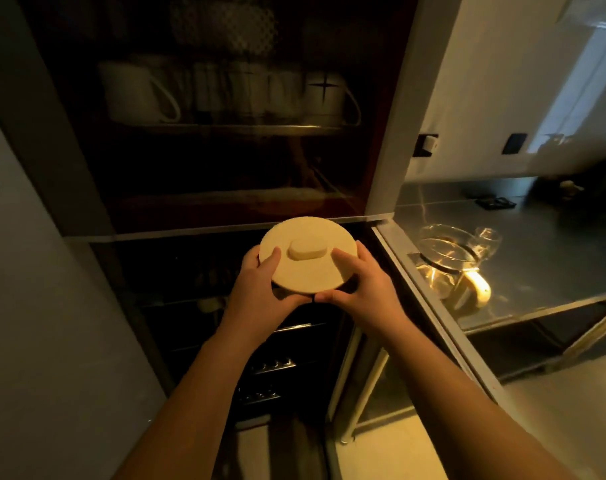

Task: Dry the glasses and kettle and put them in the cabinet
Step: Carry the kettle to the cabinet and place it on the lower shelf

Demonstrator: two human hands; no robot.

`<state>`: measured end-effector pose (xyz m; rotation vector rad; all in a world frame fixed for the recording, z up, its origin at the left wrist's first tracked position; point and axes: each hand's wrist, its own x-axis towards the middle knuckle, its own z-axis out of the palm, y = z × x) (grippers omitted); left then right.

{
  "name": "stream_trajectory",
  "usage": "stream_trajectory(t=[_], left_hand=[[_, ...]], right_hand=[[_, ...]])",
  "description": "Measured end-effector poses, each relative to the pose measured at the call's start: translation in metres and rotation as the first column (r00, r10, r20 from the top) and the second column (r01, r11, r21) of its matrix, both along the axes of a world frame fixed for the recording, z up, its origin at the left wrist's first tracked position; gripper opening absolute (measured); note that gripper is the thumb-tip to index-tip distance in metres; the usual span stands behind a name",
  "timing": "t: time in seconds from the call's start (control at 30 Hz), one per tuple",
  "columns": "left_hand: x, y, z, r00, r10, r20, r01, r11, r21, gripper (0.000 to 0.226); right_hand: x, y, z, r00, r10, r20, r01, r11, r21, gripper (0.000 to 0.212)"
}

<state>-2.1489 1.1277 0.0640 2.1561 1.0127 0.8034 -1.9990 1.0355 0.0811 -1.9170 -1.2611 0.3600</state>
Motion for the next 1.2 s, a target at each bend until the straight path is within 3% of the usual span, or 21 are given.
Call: stream_trajectory(t=[0.23, 0.67, 1.07, 1.2], left_hand=[[-0.005, 0.014, -0.046, 1.000, 0.000, 0.004, 0.000, 0.994, 0.109, 0.090], [0.022, 0.055, -0.133, 1.000, -0.009, 0.017, 0.009, 1.000, -0.012, 0.089], [0.066, 0.114, -0.176, 0.977, -0.093, -0.190, 0.090, 0.996, -0.025, 0.070], [0.079, 0.122, -0.186, 0.967, -0.108, -0.232, 0.106, 0.994, -0.024, 0.061]], right_hand=[[-0.004, 0.016, -0.059, 0.999, -0.002, -0.036, 0.004, 0.998, 0.057, 0.085], [0.019, 0.053, -0.144, 0.999, -0.010, -0.034, 0.011, 0.999, 0.038, 0.081], [0.056, 0.101, -0.190, 0.996, -0.082, -0.019, 0.081, 0.996, -0.029, 0.068], [0.063, 0.105, -0.199, 0.993, -0.117, -0.023, 0.117, 0.993, 0.018, 0.062]])
